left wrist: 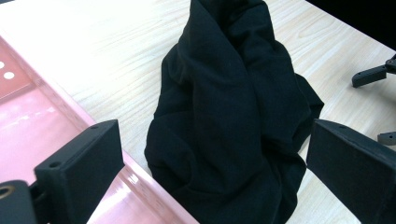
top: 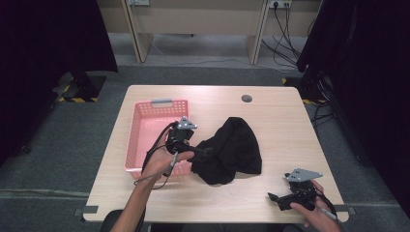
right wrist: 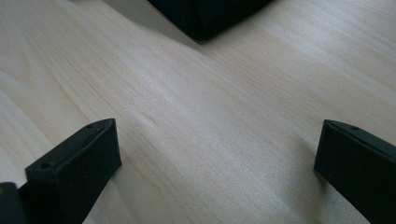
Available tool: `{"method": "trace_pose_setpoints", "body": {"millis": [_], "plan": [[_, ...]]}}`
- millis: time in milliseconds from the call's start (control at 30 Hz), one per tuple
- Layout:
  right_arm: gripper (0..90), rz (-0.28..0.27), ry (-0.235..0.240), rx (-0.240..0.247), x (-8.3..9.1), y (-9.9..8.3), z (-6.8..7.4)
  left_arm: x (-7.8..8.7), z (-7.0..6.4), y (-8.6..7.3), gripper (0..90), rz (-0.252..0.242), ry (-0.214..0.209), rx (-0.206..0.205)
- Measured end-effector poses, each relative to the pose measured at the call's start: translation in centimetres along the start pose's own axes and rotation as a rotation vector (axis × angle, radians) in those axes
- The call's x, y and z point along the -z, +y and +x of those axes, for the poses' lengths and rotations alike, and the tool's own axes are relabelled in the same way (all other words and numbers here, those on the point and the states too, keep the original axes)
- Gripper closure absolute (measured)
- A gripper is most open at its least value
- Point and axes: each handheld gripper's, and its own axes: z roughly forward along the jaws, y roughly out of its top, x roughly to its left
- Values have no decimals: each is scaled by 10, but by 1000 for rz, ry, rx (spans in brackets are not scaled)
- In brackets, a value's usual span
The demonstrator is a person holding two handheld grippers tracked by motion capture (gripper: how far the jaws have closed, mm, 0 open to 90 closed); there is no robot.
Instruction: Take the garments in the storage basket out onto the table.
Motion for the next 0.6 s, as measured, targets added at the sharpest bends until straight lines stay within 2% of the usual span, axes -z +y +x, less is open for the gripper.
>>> {"method": "trace_pose_setpoints", "body": {"millis": [467,600], "plan": [[5,0,0,0,0,0,0,6,-5,-6,33,-2,0,-28],[5,0,0,0,0,0,0,9,-5,-9,34,-7,-7,-25]]}}
